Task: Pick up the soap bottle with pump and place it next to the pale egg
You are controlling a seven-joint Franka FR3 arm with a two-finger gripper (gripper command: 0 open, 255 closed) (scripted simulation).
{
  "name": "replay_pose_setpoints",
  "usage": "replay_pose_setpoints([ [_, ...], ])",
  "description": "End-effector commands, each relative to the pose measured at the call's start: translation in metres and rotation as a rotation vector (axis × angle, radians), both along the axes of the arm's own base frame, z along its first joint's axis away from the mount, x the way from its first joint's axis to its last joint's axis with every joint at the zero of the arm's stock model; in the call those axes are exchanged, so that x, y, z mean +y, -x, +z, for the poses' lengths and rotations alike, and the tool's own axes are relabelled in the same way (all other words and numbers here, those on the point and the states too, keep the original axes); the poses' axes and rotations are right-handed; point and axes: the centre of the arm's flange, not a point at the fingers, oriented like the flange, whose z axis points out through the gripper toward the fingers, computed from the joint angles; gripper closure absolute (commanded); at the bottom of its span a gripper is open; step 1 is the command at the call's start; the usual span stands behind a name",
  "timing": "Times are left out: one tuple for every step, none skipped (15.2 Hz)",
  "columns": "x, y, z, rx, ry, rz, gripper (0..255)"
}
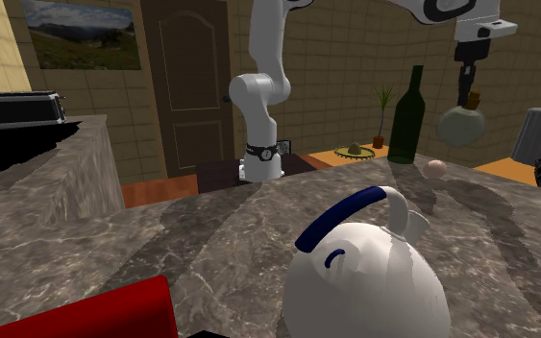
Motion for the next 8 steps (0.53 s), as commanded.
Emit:
replay_pose_setpoints([
  [0.000,0.000,-0.010,-0.001,-0.001,0.000,255],
  [0.000,0.000,-0.015,-0.001,-0.001,0.000,255],
  [0.000,0.000,-0.021,-0.001,-0.001,0.000,255],
  [0.000,0.000,-0.026,-0.001,-0.001,0.000,255],
  [0.000,0.000,-0.031,-0.001,-0.001,0.000,255],
  [0.000,0.000,-0.037,-0.001,-0.001,0.000,255],
  [0.000,0.000,-0.042,-0.001,-0.001,0.000,255],
  [0.000,0.000,-0.047,-0.001,-0.001,0.000,255],
])
